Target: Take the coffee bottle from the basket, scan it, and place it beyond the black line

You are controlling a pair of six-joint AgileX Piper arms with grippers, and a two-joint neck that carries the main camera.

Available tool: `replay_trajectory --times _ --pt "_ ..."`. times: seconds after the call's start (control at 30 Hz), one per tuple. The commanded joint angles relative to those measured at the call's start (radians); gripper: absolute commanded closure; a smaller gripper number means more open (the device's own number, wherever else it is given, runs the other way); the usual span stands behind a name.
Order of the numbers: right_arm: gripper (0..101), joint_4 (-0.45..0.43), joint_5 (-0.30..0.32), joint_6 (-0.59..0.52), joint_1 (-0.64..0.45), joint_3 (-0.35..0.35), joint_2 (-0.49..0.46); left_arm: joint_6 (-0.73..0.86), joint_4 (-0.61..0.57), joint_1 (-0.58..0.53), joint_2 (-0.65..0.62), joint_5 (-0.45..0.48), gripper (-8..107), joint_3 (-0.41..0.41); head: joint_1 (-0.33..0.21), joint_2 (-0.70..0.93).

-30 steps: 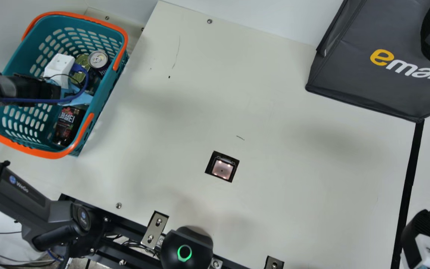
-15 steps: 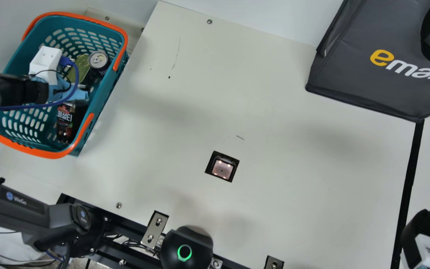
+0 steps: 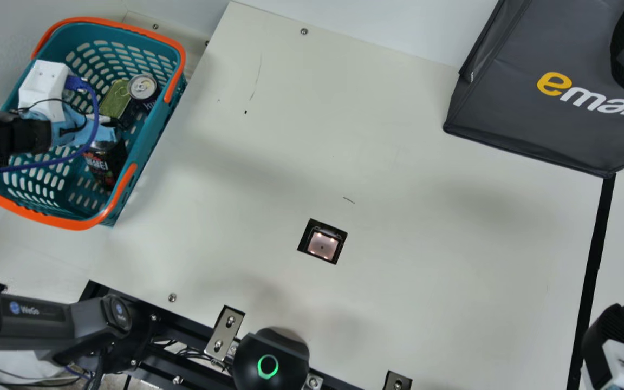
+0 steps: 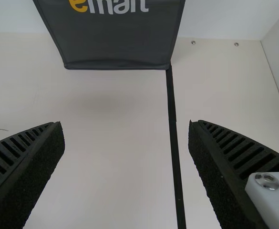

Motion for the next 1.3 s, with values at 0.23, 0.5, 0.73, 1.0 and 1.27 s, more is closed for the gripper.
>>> replay_trajectory --times 0.23,0.5,0.73,1.0,1.27 --pt "10 0.000 0.000 0.000 0.000 0.000 0.000 -0.072 0.048 0.011 -0.078 0.045 89 -0.006 -0.026 0.002" --pt "10 0.000 0.000 0.000 0.000 0.000 0.000 -0.132 0.091 0.021 -0.141 0.079 89 -0.011 -0.026 0.002" --pt "10 0.000 0.001 0.000 0.000 0.000 0.000 -0.192 0.130 0.023 -0.194 0.112 89 -0.022 -0.026 0.002" --pt "10 0.000 0.001 0.000 0.000 0.000 0.000 -0.259 0.173 0.025 -0.245 0.154 89 -0.054 -0.026 0.002" --pt "10 0.000 0.001 0.000 0.000 0.000 0.000 -0.316 0.215 0.037 -0.290 0.205 89 -0.097 -0.026 0.002"
